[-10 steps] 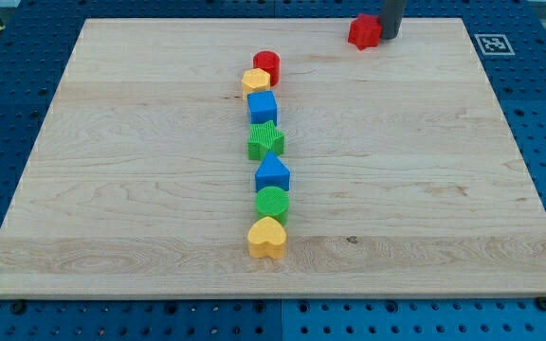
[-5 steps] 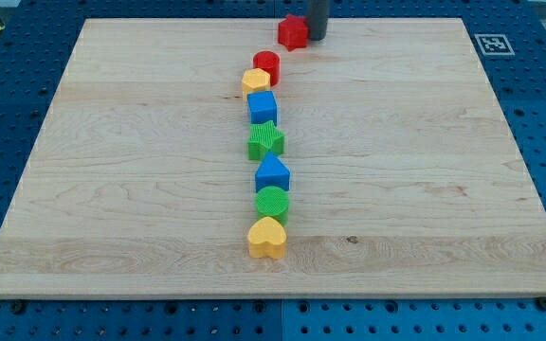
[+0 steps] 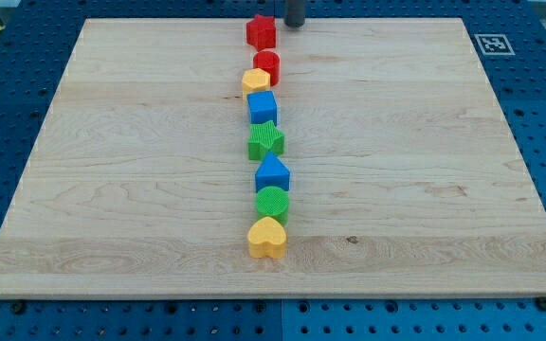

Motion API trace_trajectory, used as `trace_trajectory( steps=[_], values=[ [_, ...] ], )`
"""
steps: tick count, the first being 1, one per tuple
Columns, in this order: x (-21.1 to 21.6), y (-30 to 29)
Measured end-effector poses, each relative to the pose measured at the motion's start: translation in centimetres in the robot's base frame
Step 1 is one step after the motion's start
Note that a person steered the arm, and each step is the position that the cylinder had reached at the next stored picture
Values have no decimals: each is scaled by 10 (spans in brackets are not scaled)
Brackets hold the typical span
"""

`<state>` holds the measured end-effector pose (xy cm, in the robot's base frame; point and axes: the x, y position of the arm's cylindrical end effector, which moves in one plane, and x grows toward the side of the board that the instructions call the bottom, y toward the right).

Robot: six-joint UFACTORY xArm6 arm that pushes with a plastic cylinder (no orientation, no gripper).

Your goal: Slide the red star above the red circle

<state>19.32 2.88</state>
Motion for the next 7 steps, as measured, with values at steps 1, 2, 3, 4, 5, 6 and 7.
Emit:
trace_trajectory(
  steps=[1,2,3,4,5,6,7],
  values=[
    [1,-18],
    [1,-40],
    [1,-48],
    [11,-55],
    [29,-43],
    [47,-26],
    [47,-9]
  ],
)
